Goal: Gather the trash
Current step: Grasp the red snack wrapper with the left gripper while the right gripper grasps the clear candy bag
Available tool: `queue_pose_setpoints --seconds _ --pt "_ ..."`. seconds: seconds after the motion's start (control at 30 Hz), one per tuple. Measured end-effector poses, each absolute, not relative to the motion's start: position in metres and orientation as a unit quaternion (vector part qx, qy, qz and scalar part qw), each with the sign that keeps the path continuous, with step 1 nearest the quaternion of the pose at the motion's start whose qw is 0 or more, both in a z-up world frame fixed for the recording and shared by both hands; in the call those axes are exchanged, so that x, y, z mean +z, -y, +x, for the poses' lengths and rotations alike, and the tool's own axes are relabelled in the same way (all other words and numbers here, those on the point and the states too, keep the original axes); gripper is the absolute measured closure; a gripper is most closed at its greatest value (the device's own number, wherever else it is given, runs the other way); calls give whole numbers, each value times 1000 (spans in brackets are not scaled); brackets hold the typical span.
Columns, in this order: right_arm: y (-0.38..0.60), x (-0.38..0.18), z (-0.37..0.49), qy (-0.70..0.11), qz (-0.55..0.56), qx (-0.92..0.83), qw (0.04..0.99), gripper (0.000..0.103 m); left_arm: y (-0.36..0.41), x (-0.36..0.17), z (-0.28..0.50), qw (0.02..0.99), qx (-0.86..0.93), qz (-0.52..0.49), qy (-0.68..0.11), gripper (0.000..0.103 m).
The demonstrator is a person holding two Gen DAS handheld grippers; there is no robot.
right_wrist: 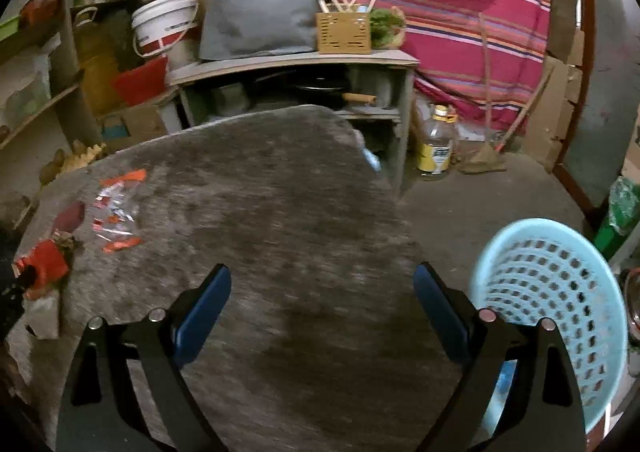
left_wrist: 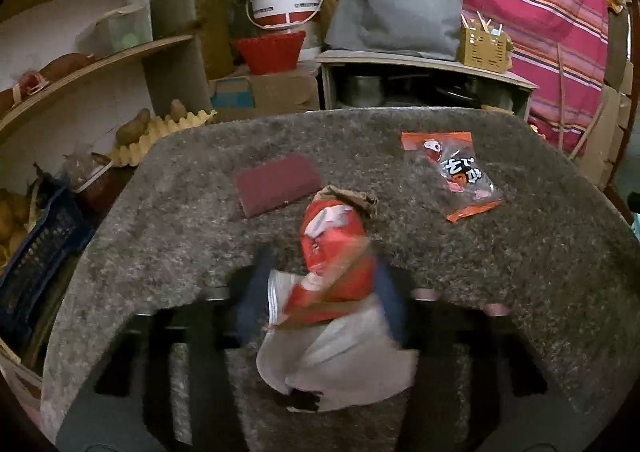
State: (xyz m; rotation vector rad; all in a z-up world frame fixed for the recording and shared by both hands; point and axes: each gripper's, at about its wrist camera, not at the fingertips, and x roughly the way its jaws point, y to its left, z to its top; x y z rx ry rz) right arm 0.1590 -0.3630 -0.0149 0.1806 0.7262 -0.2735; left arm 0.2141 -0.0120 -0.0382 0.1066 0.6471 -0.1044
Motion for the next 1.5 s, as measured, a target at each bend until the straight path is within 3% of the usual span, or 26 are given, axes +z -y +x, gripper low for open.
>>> queue_pose_setpoints --seconds 0.33,0.67,1.2,1.23,1.33,1.5 --pt "296 -16 198 -344 39 -92 934 4 -21 -8 216 960 -39 39 -273 76" --pt "233 -17 234 -310 -10 -38 950 4 -71 -15 241 960 5 5 -281 76" --pt "212 -57 302 -388 -15 -25 921 5 -103 -29 265 954 24 -1 -300 76" --pt "209 -59 304 -392 -19 -21 919 10 -106 -29 266 953 25 -3 -302 76" --pt "200 -62 304 -399 -25 9 917 43 -109 -31 267 952 28 -4 -304 76" --pt "198 -58 294 -389 -16 37 920 79 -108 -29 266 953 29 -7 -302 76"
